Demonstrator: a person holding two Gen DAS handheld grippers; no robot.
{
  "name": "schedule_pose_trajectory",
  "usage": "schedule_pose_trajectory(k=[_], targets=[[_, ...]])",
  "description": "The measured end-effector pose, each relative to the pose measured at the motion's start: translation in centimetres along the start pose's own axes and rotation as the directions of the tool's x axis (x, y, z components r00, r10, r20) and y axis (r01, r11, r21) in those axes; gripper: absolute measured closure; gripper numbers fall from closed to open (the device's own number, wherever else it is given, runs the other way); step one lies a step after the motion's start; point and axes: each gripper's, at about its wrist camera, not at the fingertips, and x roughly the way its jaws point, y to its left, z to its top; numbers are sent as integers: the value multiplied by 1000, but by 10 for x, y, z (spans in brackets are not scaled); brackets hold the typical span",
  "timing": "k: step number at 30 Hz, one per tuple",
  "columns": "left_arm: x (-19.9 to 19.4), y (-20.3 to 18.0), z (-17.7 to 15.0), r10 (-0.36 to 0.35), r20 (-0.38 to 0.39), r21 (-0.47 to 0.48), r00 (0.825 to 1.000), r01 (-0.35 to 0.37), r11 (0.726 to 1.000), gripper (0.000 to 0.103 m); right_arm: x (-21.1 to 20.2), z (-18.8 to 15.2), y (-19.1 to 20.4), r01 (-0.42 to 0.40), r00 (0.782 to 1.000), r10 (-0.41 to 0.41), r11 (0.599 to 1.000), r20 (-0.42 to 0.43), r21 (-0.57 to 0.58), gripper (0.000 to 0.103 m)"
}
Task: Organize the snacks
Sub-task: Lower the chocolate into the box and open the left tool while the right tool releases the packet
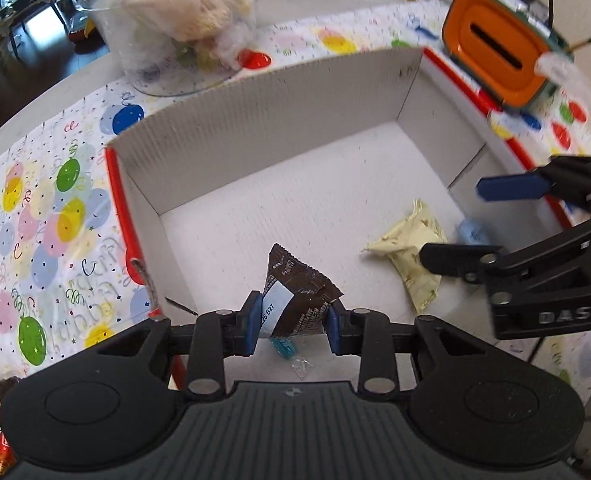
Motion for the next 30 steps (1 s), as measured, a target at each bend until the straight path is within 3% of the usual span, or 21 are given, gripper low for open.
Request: schedule_pose_trajectory(k=[4, 13, 16, 18, 20, 30], targets=[[10, -4, 0, 21, -41, 18, 999, -20, 1000, 72, -4, -4, -2, -4, 1000, 4, 1000, 7, 6, 20], [3, 0, -1, 10, -22, -17, 1000, -11, 1000, 71, -17, -10, 1, -23, 999, 23, 1000, 29, 0, 20], [-6, 6, -5, -2, -2, -51, 1000, 2, 999, 70, -24, -9, 2, -37, 998, 37, 999, 45, 2, 19], [-15, 11, -8, -7, 22, -80, 1000, 9, 997, 57, -29, -8, 5, -47, 997, 47, 999, 55, -1, 19], [-25, 15, -12, -17, 55, -104, 998, 23, 994, 54, -34, -8, 9, -59, 996, 59, 998, 68, -8, 19], [-71, 30, -35, -9, 163, -153, 987, 34, 988, 54, -57, -9, 37, -101, 987, 105, 994, 122, -38, 18]])
